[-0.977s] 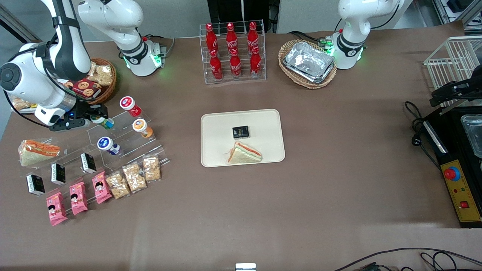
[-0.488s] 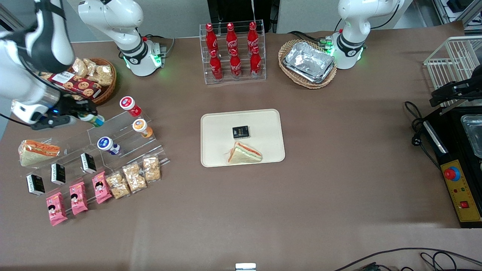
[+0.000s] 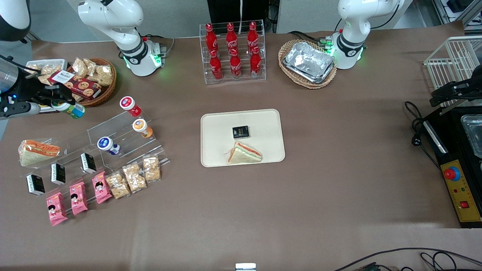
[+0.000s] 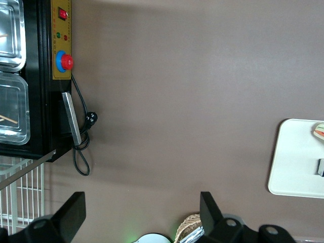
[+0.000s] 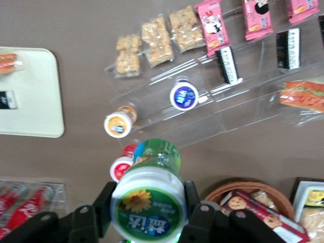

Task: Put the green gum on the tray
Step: 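Lift the green gum bottle and carry it toward the cream tray, then lower the green gum bottle onto the tray beside the black box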

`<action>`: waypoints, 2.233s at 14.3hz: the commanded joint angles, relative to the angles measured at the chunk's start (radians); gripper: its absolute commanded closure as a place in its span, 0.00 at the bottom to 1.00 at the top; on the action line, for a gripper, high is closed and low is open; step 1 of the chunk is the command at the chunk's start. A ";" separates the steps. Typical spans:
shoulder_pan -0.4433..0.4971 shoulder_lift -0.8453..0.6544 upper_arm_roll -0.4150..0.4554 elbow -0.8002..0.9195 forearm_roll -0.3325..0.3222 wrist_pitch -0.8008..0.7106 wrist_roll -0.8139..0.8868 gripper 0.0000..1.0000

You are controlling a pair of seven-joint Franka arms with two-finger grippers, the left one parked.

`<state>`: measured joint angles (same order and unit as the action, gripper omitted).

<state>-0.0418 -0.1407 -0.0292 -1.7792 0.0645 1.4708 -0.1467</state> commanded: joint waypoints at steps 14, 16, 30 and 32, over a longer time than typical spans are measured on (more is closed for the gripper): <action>0.680 0.085 -0.002 -0.396 0.140 0.615 0.798 0.94; 0.723 0.157 -0.003 -0.402 0.140 0.689 0.835 0.94; 0.820 0.473 -0.002 -0.393 0.185 1.029 0.858 0.93; 0.815 0.474 -0.002 -0.390 0.193 1.030 0.858 0.44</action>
<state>0.7610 0.3136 -0.0209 -2.1907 0.2208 2.4806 0.7066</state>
